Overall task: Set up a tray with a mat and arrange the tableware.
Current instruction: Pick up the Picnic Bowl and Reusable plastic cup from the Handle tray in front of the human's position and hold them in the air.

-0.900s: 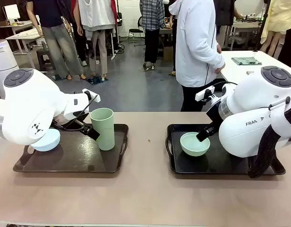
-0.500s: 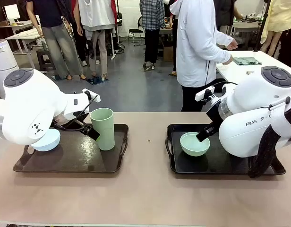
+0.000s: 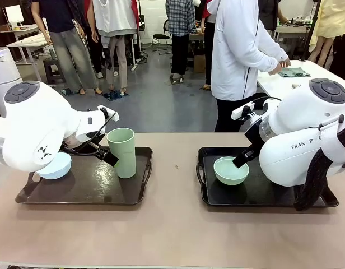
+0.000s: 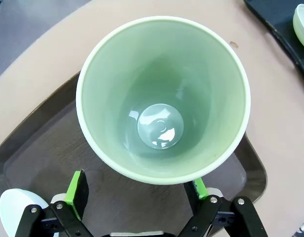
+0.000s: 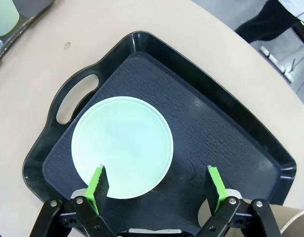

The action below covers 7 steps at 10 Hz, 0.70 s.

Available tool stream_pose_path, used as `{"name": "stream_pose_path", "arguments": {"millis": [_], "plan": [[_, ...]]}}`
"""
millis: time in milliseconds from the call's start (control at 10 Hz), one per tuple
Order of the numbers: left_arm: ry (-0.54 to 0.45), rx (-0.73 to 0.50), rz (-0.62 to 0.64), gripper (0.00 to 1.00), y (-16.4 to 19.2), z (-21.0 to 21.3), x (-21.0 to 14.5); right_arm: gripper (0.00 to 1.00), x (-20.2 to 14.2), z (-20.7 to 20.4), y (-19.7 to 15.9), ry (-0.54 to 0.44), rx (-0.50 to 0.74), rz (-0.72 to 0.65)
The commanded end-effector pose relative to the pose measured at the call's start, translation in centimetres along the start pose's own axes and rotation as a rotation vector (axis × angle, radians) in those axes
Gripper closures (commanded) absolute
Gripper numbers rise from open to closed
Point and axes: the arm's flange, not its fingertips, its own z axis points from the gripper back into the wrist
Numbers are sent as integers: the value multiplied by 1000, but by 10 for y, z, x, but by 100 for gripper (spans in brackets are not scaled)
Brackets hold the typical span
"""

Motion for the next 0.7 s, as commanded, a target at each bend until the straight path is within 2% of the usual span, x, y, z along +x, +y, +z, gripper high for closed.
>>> {"name": "stream_pose_path", "arguments": {"millis": [0,100,200,300,400,500,600], "plan": [[0,0,1,0,0,0,0,0,0,0,0,0,0,-1],[0,0,0,0,0,0,0,0,0,0,0,0,0,0],[-49,-12,-21,0,-11,45,-18,0,-5,28,17,41,-9,26],[-45,11,-64,0,-26,104,-51,0,-22,81,40,105,-30,28],[-12,68,-78,0,-32,160,-87,0,-44,144,54,66,-75,13],[60,38,-52,0,-29,183,-111,0,-71,178,51,148,-120,-46],[255,-105,-25,0,-25,167,-128,0,-112,180,29,341,-134,-185]]}}
